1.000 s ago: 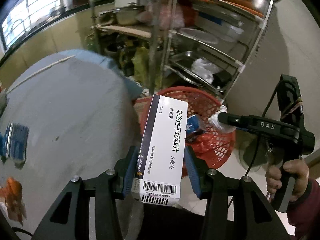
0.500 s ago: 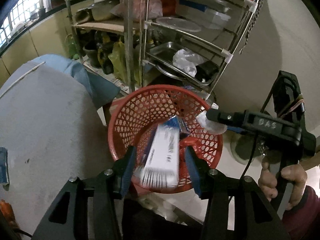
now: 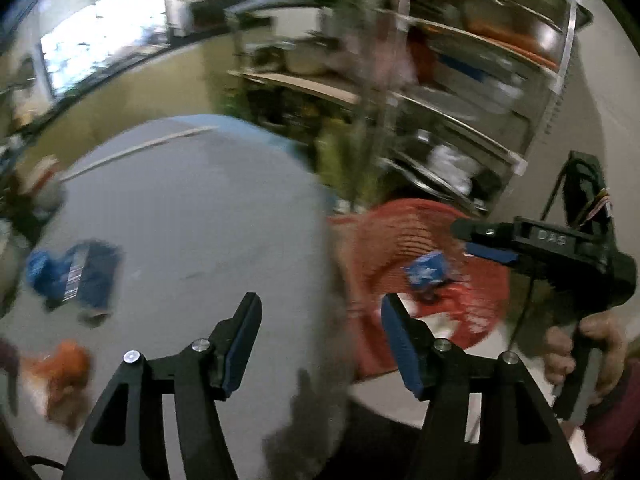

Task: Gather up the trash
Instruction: 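Bring both open tools back over the table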

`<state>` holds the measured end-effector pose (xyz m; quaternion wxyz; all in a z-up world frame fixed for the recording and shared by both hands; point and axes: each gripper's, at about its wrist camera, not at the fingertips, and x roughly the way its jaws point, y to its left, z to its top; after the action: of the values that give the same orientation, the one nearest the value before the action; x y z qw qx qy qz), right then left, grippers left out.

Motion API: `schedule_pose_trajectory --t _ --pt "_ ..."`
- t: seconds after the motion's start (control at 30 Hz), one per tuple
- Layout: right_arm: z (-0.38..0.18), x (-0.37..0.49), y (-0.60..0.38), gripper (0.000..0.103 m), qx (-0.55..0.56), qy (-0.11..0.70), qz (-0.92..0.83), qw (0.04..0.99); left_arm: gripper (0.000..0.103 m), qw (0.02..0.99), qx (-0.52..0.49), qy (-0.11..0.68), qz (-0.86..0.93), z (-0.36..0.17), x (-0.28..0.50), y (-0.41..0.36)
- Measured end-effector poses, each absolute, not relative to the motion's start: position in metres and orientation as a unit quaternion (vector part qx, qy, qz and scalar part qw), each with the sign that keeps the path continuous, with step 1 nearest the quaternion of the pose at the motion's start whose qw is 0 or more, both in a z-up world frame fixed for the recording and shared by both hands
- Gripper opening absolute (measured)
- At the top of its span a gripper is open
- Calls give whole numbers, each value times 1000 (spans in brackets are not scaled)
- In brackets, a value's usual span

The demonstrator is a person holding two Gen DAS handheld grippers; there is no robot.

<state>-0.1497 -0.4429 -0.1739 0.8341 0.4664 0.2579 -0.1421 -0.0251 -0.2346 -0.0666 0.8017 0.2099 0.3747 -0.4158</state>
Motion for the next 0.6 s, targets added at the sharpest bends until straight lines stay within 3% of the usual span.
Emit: schedule_pose_trajectory --t 0.3,0.6 --pt "-125 -59 -359 56 379 290 -43 878 66 876 147 369 -273 -52 19 -97" --pt "-110 -6 -272 56 309 330 39 891 69 903 66 407 -120 -68 55 48"
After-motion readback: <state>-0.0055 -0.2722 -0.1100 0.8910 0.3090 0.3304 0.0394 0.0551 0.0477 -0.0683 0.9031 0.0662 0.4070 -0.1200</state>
